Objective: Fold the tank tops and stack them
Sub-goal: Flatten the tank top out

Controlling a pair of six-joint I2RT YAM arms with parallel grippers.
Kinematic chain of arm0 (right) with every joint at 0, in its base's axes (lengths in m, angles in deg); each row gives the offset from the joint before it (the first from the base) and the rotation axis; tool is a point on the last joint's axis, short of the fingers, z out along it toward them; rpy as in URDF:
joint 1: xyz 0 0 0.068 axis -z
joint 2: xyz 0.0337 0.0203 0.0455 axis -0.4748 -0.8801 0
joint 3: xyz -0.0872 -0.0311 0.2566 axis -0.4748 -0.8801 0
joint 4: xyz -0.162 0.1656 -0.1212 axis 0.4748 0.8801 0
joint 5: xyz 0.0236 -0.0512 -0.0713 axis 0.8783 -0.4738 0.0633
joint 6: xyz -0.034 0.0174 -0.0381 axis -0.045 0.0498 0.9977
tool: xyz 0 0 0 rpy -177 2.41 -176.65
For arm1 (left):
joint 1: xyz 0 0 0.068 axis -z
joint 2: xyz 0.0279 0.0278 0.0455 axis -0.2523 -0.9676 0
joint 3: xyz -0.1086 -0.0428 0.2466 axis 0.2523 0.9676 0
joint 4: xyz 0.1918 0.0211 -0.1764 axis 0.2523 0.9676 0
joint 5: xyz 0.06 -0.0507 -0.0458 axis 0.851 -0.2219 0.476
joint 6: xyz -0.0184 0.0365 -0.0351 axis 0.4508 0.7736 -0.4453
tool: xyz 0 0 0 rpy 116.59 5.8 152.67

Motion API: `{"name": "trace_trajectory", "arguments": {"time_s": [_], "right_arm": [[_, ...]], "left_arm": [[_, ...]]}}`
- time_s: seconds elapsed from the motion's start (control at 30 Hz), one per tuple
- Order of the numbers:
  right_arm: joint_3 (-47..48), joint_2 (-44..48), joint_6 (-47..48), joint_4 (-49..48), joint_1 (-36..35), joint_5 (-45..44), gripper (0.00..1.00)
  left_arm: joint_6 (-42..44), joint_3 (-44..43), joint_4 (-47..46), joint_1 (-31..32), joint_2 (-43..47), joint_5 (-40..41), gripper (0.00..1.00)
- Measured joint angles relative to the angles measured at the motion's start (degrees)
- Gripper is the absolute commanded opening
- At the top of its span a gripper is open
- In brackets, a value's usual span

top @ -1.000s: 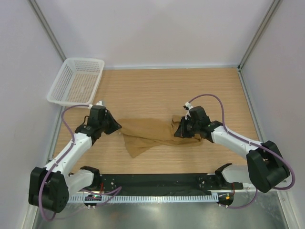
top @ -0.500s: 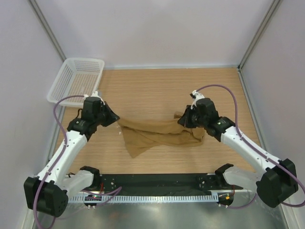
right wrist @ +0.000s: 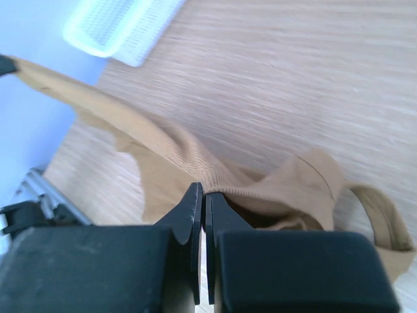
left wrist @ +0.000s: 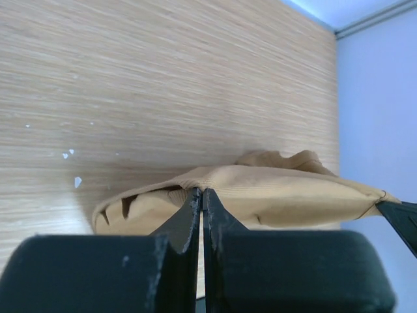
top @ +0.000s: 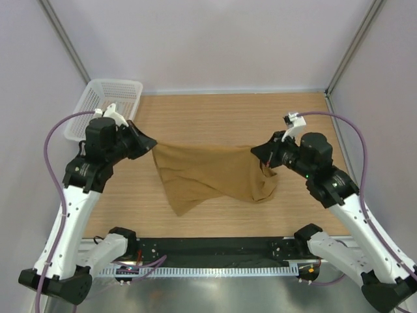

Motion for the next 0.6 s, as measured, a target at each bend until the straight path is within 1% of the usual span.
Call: {"name": "trace_trajectory", "arguments": {"time_s": [0.13,0.33,0.4,0.5,0.6], "right_arm": [[0.7,7.5,1.1,1.5,0.0,5.1,0.01],[3.2,20.6,1.7,6.4,0.0,11.2,0.02],[5.0,24.0,1.7,7.7,0.0,12.9,0.02],[8.7,25.8,1.7,9.1,0.0,14.6,0.02],[11.5,24.4,1.7,9.8,0.0,14.7,0.01]], "left_arm": [[-0.3,-0.7,3.8,0.0,5.7,-4.0,0.0],[-1.8,-1.3,8.6,0.0,19.4,-7.6,0.0],[-2.4,-3.7,10.1,0.0,23.8,-8.0,0.0],[-2.8,-8.4,10.3,0.0,26.0,-8.9,0.0],[-2.9,-10.3,9.3,0.0,24.7,-9.7,0.0]]}}
